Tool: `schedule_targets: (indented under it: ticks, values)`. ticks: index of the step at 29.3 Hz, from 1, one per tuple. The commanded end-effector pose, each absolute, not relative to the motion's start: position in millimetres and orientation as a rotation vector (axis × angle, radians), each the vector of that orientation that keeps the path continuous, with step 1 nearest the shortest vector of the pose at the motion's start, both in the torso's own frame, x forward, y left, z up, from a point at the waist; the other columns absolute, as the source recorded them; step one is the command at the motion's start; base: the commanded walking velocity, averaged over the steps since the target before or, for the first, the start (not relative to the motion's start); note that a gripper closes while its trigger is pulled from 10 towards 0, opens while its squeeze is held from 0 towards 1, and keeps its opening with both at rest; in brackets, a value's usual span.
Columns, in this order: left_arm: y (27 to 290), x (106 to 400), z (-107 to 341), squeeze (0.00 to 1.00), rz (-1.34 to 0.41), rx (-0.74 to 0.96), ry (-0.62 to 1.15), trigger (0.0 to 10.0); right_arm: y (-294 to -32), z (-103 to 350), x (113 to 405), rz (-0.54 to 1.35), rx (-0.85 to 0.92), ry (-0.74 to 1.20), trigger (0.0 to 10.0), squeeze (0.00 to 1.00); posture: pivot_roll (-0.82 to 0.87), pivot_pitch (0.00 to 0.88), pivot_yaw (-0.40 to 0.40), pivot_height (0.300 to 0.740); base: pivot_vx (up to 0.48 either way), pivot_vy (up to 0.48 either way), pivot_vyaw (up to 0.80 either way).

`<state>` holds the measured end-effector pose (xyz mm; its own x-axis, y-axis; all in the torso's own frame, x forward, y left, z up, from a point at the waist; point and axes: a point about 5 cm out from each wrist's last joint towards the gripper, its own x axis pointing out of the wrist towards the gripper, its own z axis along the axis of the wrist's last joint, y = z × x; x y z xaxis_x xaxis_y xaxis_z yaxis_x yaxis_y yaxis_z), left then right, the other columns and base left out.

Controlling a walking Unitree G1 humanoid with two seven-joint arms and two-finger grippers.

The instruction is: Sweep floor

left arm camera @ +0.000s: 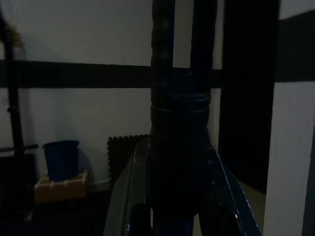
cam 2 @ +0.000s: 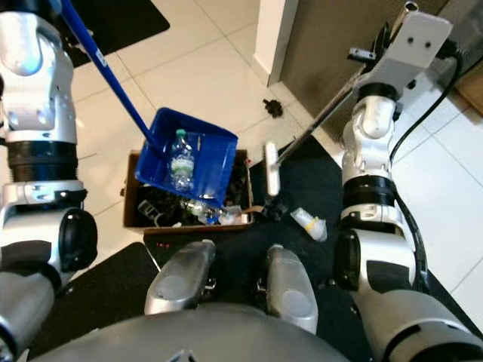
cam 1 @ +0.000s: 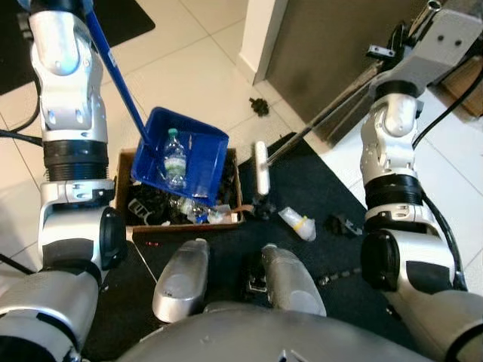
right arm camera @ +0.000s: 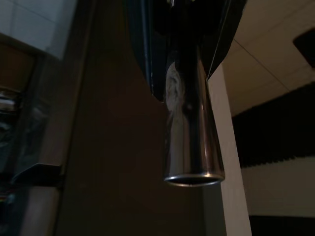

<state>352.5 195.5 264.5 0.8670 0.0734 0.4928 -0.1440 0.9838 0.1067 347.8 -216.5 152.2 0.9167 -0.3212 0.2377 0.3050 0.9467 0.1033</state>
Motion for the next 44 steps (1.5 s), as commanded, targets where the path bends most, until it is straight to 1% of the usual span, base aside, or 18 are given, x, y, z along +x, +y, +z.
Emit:
schedule_targets:
  ticks: [1,4,9,12,17,23,27,30,33,37,44]
  values:
    - [190,352,269,0.0,0.045,0.222,-0.514,10.0,-220,159,348,-0.335,0.064,-0.29,10.0,0.0,0.16,0.0,-0.028,0.74,0.0,0.0,0.0]
    - [192,353,269,0.0,-0.003,0.297,-0.491,10.0,-220,158,348,-0.335,0.065,-0.287,10.0,0.0,0.17,0.0,-0.023,0.74,0.0,0.0,0.0]
    - [198,359,266,0.0,-0.027,0.394,-0.439,10.0,-219,157,348,-0.336,0.068,-0.286,10.0,0.0,0.17,0.0,-0.017,0.74,0.0,0.0,0.0]
    - [200,364,260,0.0,-0.056,0.466,-0.374,10.0,-219,157,347,-0.34,0.071,-0.287,10.0,0.0,0.16,0.0,-0.012,0.74,0.0,0.0,0.0]
    - [196,373,252,0.0,-0.073,0.519,-0.318,10.0,-221,155,346,-0.347,0.071,-0.285,10.0,0.0,0.15,0.0,-0.007,0.74,0.0,0.0,0.0]
    - [198,383,262,0.0,-0.001,0.604,-0.364,10.0,-223,156,346,-0.353,0.066,-0.29,10.0,0.0,0.13,0.0,-0.002,0.74,0.0,0.0,0.0]
    - [195,387,272,0.0,-0.003,0.626,-0.395,10.0,-228,158,344,-0.362,0.054,-0.296,10.0,0.0,0.13,0.0,0.0,0.74,0.0,0.0,0.0]
    - [193,388,266,0.0,-0.028,0.643,-0.37,10.0,-230,156,342,-0.37,0.053,-0.294,10.0,0.0,0.13,0.0,0.0,0.74,0.0,0.0,0.0]
    - [198,390,255,0.0,-0.027,0.735,-0.332,10.0,-227,154,341,-0.372,0.058,-0.291,10.0,0.0,0.13,0.0,0.003,0.74,0.0,0.0,0.0]
    - [204,393,253,0.0,-0.007,0.719,-0.31,10.0,-225,153,342,-0.37,0.064,-0.289,10.0,0.0,0.14,0.0,0.005,0.74,0.0,0.0,0.0]
    - [207,393,252,0.0,0.019,0.697,-0.314,10.0,-227,155,342,-0.374,0.064,-0.294,10.0,0.0,0.14,0.0,0.002,0.74,0.0,0.0,0.0]
